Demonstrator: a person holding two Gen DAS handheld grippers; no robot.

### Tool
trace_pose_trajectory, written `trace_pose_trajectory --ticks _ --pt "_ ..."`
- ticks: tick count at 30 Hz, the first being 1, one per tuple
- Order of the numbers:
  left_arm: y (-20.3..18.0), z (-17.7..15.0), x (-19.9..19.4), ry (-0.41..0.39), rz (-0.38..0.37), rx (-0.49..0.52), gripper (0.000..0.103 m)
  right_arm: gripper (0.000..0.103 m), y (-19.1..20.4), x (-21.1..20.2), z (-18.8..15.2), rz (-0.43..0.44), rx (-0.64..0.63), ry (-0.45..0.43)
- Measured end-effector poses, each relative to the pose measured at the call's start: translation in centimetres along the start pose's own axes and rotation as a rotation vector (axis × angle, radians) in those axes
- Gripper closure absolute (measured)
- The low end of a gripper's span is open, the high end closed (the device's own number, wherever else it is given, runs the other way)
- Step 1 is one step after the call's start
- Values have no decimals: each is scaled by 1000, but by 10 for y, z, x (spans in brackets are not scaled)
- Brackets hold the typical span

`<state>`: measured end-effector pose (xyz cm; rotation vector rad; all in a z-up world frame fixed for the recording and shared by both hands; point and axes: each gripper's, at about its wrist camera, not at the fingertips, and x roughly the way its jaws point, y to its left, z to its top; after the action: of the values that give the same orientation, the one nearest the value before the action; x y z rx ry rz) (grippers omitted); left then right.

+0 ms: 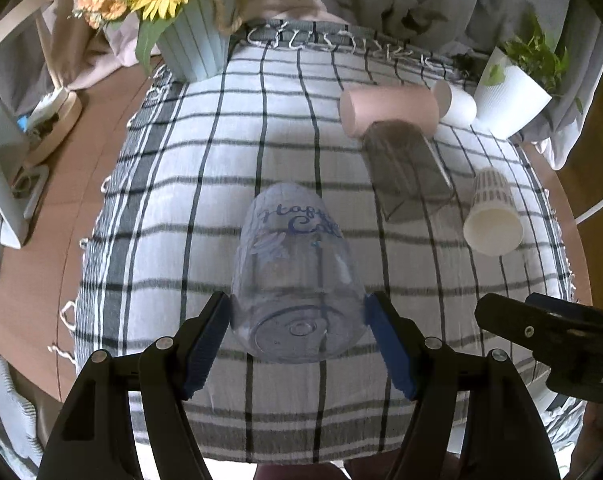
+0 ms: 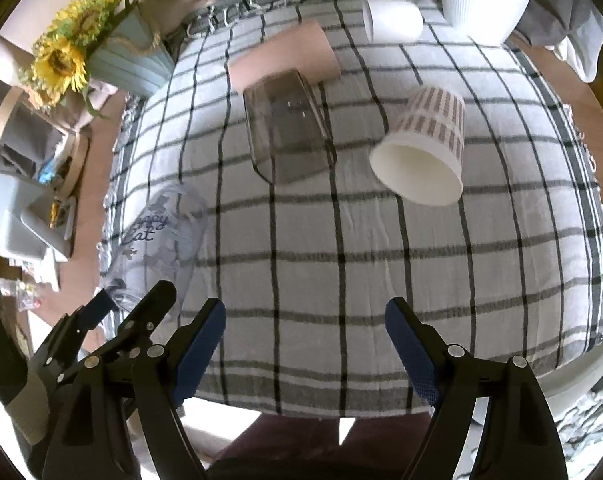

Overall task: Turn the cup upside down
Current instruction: 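Turn the jar opening-down with the left gripper and set it on the cloth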

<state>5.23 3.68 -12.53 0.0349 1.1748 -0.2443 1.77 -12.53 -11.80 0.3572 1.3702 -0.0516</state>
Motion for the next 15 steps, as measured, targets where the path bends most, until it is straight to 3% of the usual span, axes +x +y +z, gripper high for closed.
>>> trace_pose_trajectory --ticks 15 --pt "7 48 -5 -95 -38 8 33 21 13 -11 27 7 21 -70"
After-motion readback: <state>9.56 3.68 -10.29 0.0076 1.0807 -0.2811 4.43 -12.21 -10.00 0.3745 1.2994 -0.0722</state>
